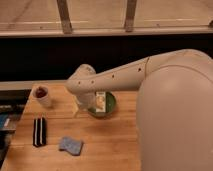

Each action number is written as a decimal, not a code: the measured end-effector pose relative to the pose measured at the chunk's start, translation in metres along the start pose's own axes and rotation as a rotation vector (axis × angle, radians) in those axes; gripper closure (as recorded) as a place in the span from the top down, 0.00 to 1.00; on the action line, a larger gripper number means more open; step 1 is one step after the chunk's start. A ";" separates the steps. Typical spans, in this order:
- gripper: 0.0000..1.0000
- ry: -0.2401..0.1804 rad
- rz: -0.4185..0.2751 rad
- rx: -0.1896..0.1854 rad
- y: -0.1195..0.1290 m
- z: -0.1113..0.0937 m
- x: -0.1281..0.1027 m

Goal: Move the arm in a circular motion

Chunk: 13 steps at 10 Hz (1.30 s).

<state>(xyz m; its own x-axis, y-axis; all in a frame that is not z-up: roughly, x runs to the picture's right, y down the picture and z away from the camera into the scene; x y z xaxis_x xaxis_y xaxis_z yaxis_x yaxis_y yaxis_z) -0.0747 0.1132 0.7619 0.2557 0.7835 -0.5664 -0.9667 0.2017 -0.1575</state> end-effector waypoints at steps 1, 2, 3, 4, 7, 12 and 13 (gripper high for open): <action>0.80 0.011 0.053 0.004 -0.030 0.003 -0.011; 0.80 0.016 0.090 0.005 -0.051 0.006 -0.021; 0.80 0.024 0.131 0.007 -0.074 0.007 -0.032; 0.80 0.028 0.174 0.009 -0.097 0.008 -0.052; 0.80 0.028 0.212 0.037 -0.123 -0.001 -0.107; 0.80 0.007 0.056 0.070 -0.040 -0.022 -0.176; 0.80 -0.001 -0.017 0.064 -0.008 -0.026 -0.180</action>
<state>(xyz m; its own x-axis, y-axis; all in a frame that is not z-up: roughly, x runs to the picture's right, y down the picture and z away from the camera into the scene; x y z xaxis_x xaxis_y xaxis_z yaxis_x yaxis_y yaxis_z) -0.1123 -0.0444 0.8441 0.2718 0.7802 -0.5634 -0.9609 0.2521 -0.1145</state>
